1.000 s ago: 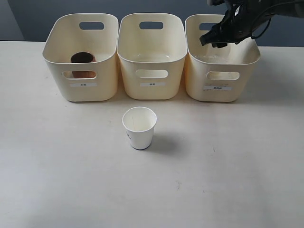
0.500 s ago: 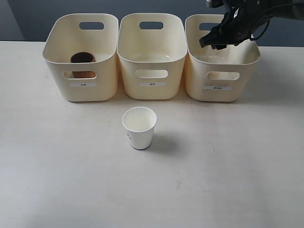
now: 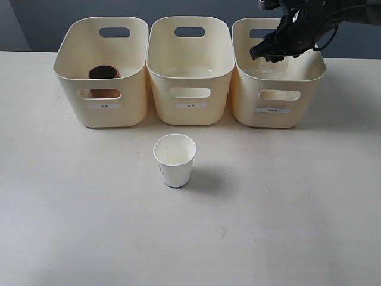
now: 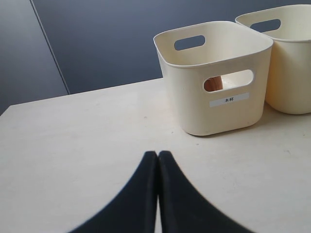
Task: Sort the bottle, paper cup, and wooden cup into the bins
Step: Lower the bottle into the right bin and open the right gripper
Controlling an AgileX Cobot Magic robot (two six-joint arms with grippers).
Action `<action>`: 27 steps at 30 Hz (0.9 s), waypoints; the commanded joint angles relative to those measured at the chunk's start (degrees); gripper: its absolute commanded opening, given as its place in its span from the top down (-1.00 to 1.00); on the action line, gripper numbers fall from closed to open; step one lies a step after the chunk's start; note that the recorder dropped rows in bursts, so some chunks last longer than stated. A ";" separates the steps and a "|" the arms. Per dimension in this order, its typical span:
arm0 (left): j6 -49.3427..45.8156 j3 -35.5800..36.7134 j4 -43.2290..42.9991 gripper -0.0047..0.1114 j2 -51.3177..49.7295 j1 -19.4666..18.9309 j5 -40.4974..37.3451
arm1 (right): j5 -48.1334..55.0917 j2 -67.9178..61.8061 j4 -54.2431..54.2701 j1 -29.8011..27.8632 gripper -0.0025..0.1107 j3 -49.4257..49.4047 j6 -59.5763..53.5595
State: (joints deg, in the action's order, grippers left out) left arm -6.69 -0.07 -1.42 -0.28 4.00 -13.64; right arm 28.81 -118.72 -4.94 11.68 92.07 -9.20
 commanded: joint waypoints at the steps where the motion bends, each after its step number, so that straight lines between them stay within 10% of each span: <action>1: 0.11 0.07 0.06 0.92 0.28 0.20 -0.08 | -0.38 -0.16 0.12 -0.36 0.15 -0.09 -0.12; 7: 0.11 0.07 0.06 0.92 0.28 0.20 -0.08 | -0.71 -0.16 0.12 -0.36 -0.18 -0.09 -0.12; 27: 0.11 0.07 0.06 0.92 0.28 0.20 -0.08 | -4.04 -0.16 0.12 -0.36 -0.18 -0.09 -0.01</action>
State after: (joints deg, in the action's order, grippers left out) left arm -6.69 -0.07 -1.42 -0.28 4.00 -13.64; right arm 25.83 -118.72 -4.82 11.68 92.07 -9.20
